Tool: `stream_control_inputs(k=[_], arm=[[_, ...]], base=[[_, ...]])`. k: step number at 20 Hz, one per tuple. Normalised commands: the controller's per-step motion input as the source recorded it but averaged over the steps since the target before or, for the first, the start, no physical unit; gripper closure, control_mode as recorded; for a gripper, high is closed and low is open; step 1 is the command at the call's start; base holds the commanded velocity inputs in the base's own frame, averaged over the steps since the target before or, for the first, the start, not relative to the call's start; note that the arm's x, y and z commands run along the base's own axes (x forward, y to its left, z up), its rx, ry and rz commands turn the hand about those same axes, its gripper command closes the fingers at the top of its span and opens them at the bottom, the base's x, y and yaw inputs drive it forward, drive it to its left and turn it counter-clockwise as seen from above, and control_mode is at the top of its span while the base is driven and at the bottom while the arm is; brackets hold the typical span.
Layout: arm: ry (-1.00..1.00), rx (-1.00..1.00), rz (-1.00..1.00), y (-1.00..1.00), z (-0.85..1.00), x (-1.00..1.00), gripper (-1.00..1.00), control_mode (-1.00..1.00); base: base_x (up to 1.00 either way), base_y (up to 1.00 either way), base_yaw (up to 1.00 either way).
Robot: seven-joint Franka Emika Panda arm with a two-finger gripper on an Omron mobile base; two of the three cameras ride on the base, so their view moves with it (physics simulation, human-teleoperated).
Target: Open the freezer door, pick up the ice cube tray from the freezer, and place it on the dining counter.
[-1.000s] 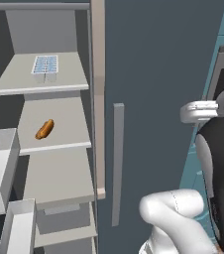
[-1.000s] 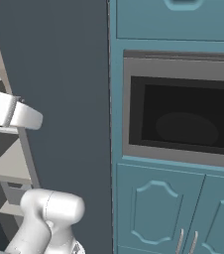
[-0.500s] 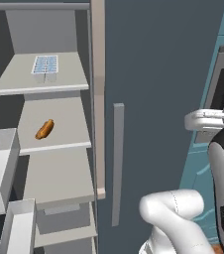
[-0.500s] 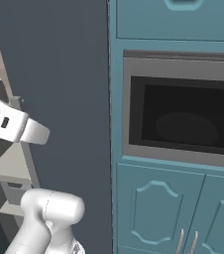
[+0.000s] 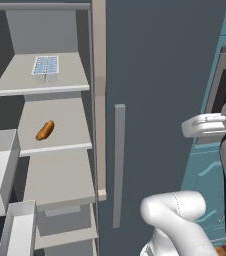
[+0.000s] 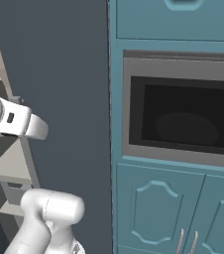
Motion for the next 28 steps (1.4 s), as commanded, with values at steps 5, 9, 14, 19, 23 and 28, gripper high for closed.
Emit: stream_control_inputs(k=[5,9,14,19,23,28], arm=[[0.00,0.00,0.03,0.25,0.00,0.00,-1.00,-1.00],[0.00,0.00,-0.04,0.04,0.00,-0.07,-1.00,-1.00],[0.00,0.00,-0.01,0.00,0.00,0.00,-1.00,1.00],[0.00,0.00,0.00,0.00,0.00,0.00,-1.00,1.00],[0.00,0.00,0.00,0.00,0.00,0.00,-1.00,1.00],[0.00,0.00,0.00,0.00,0.00,0.00,-1.00,1.00]], base=[[0.00,0.00,0.00],[0.00,0.00,0.00],[-0.10,0.09,-0.01],[-0.14,0.82,0.05],[0.00,0.95,0.08],[0.28,0.53,0.03]])
